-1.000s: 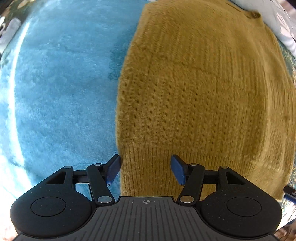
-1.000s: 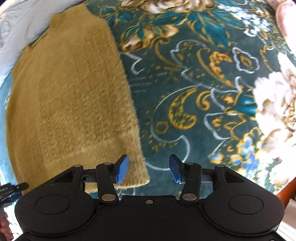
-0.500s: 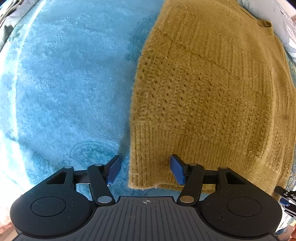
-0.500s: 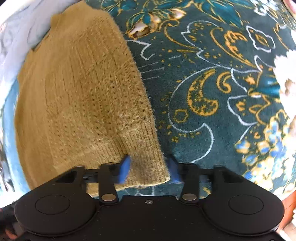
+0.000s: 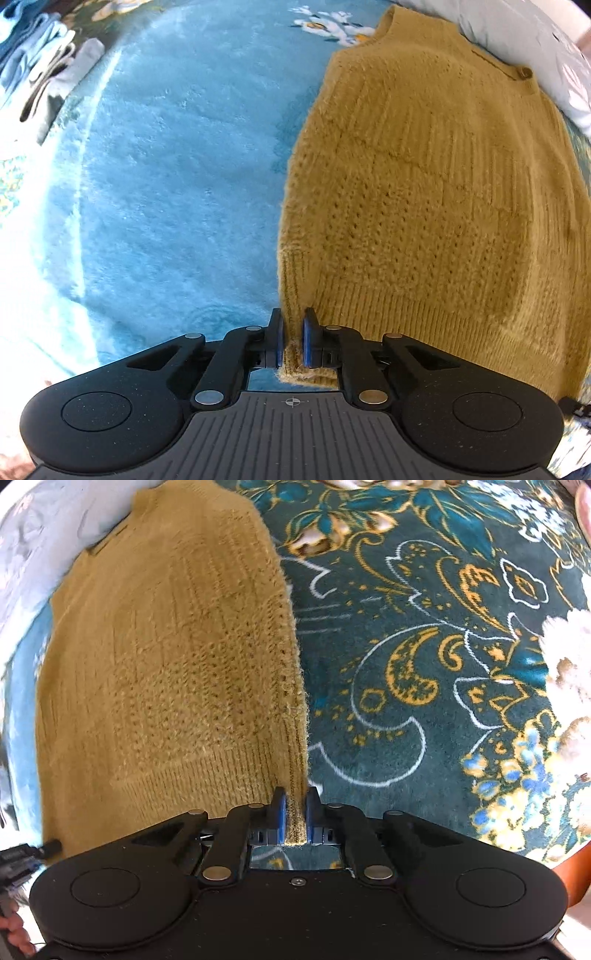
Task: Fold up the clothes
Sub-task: 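Grasp the sweater hem with the left gripper while the right gripper grasps the hem, then release the hem with both grippers and pull back above the sweater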
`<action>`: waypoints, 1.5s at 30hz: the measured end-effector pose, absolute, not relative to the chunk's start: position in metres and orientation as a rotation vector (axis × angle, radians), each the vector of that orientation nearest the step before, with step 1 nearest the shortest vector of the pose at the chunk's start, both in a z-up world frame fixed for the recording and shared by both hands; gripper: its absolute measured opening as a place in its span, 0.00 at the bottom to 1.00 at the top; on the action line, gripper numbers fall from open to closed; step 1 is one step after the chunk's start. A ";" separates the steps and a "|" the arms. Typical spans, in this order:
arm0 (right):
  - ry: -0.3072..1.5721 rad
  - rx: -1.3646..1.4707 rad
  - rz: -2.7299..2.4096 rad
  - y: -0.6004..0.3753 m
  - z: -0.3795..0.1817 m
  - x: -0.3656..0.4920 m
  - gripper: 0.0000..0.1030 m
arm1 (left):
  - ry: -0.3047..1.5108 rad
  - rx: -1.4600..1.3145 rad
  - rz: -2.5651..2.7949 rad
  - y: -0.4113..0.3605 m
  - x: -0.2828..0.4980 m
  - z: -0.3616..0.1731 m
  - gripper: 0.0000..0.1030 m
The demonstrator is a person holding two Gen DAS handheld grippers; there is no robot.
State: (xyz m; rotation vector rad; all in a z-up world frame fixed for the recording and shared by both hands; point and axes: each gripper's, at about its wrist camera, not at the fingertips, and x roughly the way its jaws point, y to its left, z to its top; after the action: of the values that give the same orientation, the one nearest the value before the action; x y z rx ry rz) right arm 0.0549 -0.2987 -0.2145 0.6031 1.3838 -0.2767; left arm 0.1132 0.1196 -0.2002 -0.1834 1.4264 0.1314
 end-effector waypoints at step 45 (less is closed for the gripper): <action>0.522 0.229 0.037 -0.327 0.039 0.020 0.99 | 0.698 -0.171 0.040 0.026 0.023 0.039 1.00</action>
State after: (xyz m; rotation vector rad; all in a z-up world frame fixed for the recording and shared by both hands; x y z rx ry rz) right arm 0.0204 -0.3275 0.0394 0.2289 0.5216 0.0374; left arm 0.0230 0.0265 0.0390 -0.1710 0.6980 0.0396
